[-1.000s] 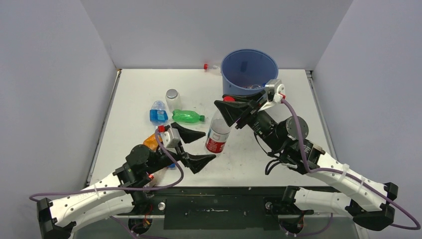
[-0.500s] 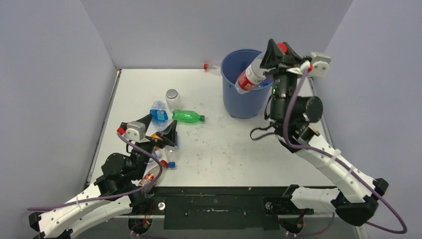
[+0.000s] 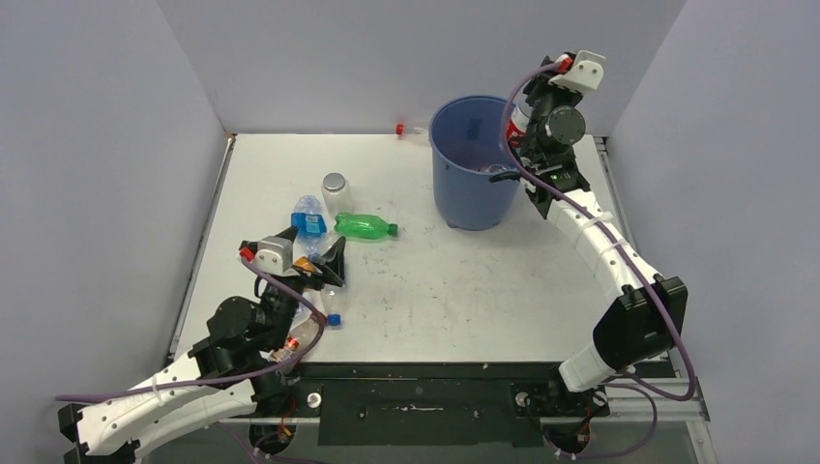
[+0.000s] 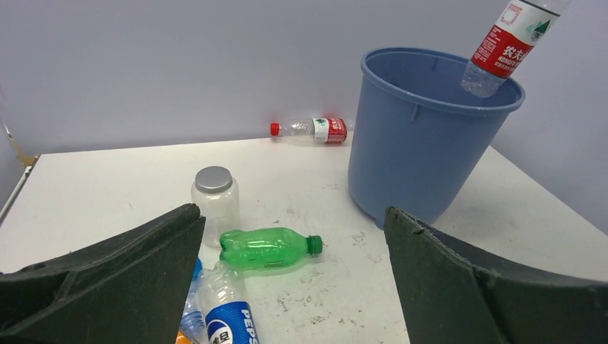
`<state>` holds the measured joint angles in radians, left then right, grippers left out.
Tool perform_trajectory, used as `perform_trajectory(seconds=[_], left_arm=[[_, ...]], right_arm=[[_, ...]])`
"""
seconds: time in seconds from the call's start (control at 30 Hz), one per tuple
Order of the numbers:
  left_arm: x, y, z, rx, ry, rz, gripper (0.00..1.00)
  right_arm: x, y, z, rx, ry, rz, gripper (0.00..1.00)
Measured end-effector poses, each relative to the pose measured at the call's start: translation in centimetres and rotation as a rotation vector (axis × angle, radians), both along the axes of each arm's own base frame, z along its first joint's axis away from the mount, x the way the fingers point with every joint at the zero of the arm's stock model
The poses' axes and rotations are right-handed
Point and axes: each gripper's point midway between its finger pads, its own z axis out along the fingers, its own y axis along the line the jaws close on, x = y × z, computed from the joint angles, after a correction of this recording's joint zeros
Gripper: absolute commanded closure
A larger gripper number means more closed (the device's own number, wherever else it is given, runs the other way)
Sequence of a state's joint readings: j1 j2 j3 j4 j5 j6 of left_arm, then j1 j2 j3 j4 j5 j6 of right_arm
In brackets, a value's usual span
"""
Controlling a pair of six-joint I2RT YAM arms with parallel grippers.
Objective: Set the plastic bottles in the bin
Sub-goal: Place the plastic bottle in the trash bin.
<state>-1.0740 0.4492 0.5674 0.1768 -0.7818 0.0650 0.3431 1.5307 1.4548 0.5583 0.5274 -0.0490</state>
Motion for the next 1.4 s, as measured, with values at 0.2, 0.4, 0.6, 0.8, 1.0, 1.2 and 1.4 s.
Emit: perform_trajectory(seconds=[0.2, 0.4, 0.6, 0.8, 1.0, 1.2, 1.4], left_arm=[[0.3, -0.6, -1.0, 0.045, 0.025, -0.001, 0.04], [0.3, -0.8, -1.3, 0.060, 0.033, -0.006, 0.04], [0.4, -1.1, -1.4, 0.067, 0.037, -0.011, 0.04], [0.6, -1.5, -2.1, 0.095, 0.052, -0.011, 0.04], [0.5, -1.7, -2.2, 0.102, 0.055, -0.022, 0.04], [0.4, -1.8, -2.3, 0.106, 0.056, -0.027, 0.04], [0.3, -1.9, -2.3, 0.110, 0.057, -0.028, 0.04]], right_arm=[[0.8, 0.5, -3.0, -0.024, 0.050, 0.035, 0.95], [1.5, 0.8, -8.0, -0.061, 0.163, 0.037, 0.93], [2.0, 1.1, -11.3, -0.053, 0.251, 0.055, 0.81], [2.6, 1.5, -13.9, -0.030, 0.326, 0.095, 0.52], [2.6, 1.8, -15.4, -0.019, 0.373, 0.128, 0.35], [2.6, 2.5, -16.3, -0.002, 0.397, 0.170, 0.14], [2.4, 3.5, -16.7, 0.030, 0.416, 0.228, 0.10]])
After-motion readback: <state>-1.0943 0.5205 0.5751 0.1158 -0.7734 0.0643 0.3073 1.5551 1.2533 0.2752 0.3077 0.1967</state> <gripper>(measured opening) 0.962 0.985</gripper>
